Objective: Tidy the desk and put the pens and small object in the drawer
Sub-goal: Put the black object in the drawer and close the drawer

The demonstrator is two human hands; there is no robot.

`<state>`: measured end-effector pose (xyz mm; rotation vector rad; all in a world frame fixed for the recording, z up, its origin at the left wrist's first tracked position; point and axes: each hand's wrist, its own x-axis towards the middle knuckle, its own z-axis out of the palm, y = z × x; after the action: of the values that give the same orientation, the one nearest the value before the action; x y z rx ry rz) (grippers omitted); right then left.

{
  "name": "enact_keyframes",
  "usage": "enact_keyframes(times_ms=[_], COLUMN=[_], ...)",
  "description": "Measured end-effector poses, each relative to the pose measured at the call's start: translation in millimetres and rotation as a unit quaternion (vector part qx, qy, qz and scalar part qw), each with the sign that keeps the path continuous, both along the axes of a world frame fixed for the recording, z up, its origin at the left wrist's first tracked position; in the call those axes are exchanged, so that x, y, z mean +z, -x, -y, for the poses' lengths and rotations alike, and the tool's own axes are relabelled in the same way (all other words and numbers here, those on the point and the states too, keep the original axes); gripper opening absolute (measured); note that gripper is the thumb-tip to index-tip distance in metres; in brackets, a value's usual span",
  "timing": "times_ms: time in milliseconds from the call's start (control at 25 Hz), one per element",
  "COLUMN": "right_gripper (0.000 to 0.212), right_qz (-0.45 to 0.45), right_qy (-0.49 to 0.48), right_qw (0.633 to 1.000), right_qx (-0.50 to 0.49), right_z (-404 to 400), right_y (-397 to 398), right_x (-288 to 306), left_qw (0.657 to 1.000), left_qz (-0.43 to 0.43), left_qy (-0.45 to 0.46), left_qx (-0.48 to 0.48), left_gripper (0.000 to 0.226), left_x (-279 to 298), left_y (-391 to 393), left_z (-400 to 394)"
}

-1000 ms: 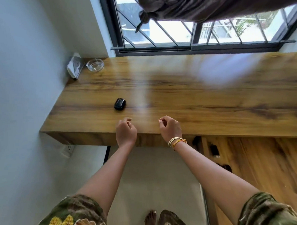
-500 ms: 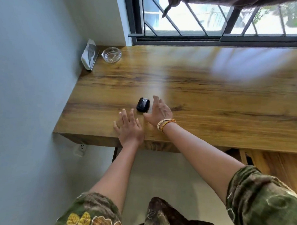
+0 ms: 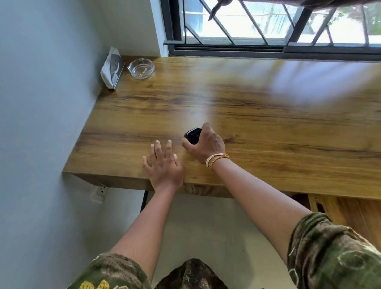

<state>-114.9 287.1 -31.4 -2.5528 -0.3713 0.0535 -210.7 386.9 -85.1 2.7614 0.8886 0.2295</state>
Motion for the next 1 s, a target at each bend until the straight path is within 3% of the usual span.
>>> enact_keyframes(times_ms=[240,320,400,520,640,760,880,1000], right_gripper=[0.07,0.074,0.073,0.059,0.051,0.042,0.029,0.024], right_qz=[-0.05,-0.063,-0.062,-0.074,-0.113,-0.164,-0.199,-0.242], right_qy=[-0.152,-0.163,-0.16,-0.184,-0.257,-0.347,-0.376,-0.388], right_qw=[0.985,0.981,0.98,0.974,0.947,0.901,0.881,0.86], right_qx=[-0.063,-0.087,-0.105,-0.109,-0.154,-0.202,-0.208,-0.227], right_z=[50,78,113,166,228,295,351,391], right_y=[35,46,58,78,110,143,172,196], right_x=[6,7,8,8,12,10,-1,-18], left_qw=[0.999,0.999,0.997,0.991,0.986,0.971,0.945,0.919], left_qz=[-0.035,-0.031,0.016,0.062,0.081,0.1,0.081,-0.034], left_qy=[0.014,0.036,0.069,0.049,0.058,0.148,0.265,0.35], left_qx=[-0.009,-0.002,-0.028,-0.108,-0.135,-0.159,-0.174,-0.175], left_gripper=[0.053,0.052,0.053,0.055,0.051,0.042,0.039,0.066], left_x=[10,18,26,25,25,24,19,10], left_y=[2,4,16,42,71,100,132,161], left_z=[2,16,47,106,183,256,321,369])
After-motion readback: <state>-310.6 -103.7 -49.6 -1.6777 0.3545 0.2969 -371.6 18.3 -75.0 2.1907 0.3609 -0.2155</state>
